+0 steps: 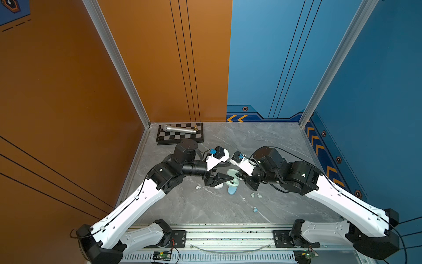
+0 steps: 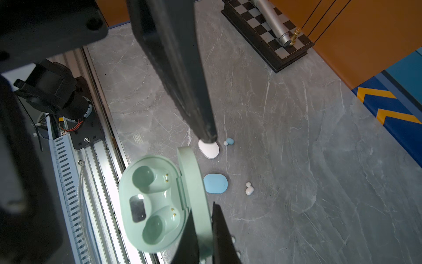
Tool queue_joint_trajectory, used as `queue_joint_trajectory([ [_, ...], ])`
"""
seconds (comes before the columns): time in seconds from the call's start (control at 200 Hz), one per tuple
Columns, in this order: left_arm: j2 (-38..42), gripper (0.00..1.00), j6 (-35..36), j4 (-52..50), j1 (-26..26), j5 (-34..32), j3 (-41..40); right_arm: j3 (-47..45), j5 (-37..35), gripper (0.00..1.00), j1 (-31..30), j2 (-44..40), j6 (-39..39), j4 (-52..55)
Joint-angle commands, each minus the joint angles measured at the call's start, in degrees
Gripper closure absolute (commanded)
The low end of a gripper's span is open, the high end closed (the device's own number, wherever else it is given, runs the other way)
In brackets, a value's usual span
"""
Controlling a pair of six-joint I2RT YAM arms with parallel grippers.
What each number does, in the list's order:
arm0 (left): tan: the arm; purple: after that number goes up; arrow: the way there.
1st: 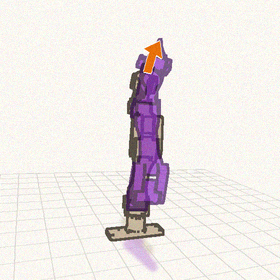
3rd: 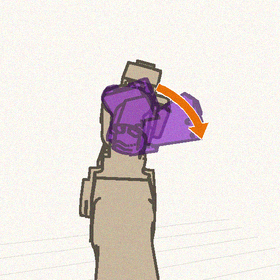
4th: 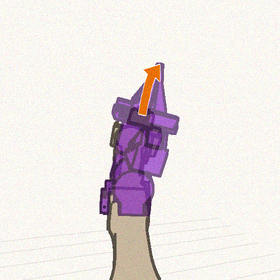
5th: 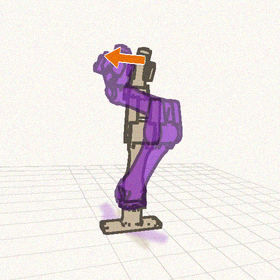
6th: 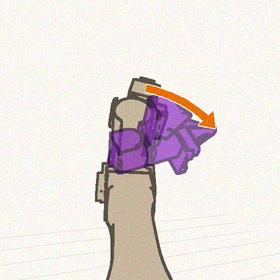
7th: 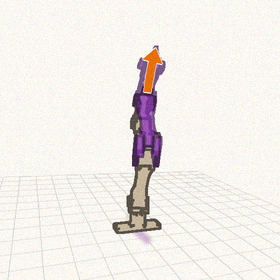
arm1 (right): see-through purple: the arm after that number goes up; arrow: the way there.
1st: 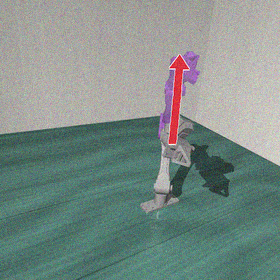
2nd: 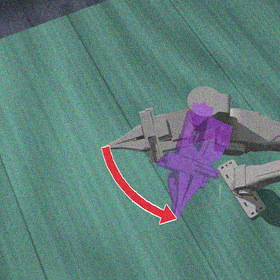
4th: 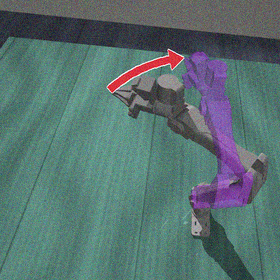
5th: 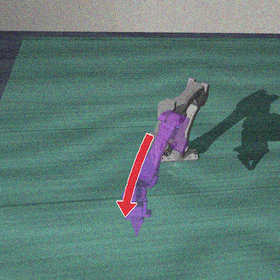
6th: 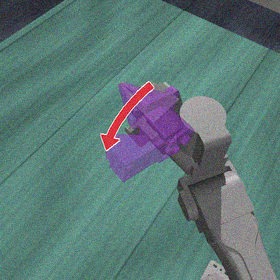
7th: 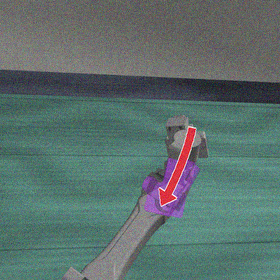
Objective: Insert wireless bluetooth earbuds into charging case
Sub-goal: Pass the charging case.
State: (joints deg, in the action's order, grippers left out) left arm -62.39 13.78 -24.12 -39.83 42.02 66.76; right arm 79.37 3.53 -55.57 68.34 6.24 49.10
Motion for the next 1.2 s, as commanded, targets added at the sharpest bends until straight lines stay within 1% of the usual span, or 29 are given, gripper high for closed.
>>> queue_joint_trajectory([
  [0.0,-0.36,0.44,1.77,-1.28,-0.46,1.50,0.83,1.82,1.22,1.00,-0.46,-1.11,0.88,1.32],
  [0.175,-0.88,0.51,2.91,-1.28,-0.41,0.53,0.12,2.22,1.48,1.00,-0.54,-1.72,0.41,1.20],
  [0.245,-1.05,0.50,3.38,-1.24,-0.42,-0.21,0.04,2.28,1.58,1.00,-0.59,-2.00,0.20,1.25],
  [0.375,-1.09,0.46,4.23,-1.27,-0.16,-2.02,-0.36,2.03,1.41,1.00,-0.68,-2.59,-0.16,1.25],
  [0.521,-1.48,0.48,4.07,-1.28,0.20,-1.60,-0.58,2.10,1.38,1.00,-0.77,-3.03,-0.52,1.15],
  [0.786,-2.82,0.63,3.96,-1.25,0.02,-0.70,0.17,2.02,1.61,1.00,-1.00,-3.03,-0.87,0.58],
  [0.831,-3.03,0.68,3.95,-1.25,0.04,-0.68,0.22,2.02,1.60,1.00,-1.14,-3.04,-0.97,0.62],
  [0.976,-3.10,0.79,3.80,-1.24,-0.15,-0.68,0.25,1.77,1.42,1.00,-1.11,-3.10,-1.08,0.50],
  [1.126,-3.02,0.89,3.12,-1.28,-0.56,-1.39,0.04,1.73,0.99,1.00,-1.14,-3.06,-1.38,0.28],
  [1.196,-3.00,0.97,2.54,-1.27,-0.70,-1.86,-0.04,1.57,0.15,1.00,-0.97,-3.12,-1.73,0.04],
])
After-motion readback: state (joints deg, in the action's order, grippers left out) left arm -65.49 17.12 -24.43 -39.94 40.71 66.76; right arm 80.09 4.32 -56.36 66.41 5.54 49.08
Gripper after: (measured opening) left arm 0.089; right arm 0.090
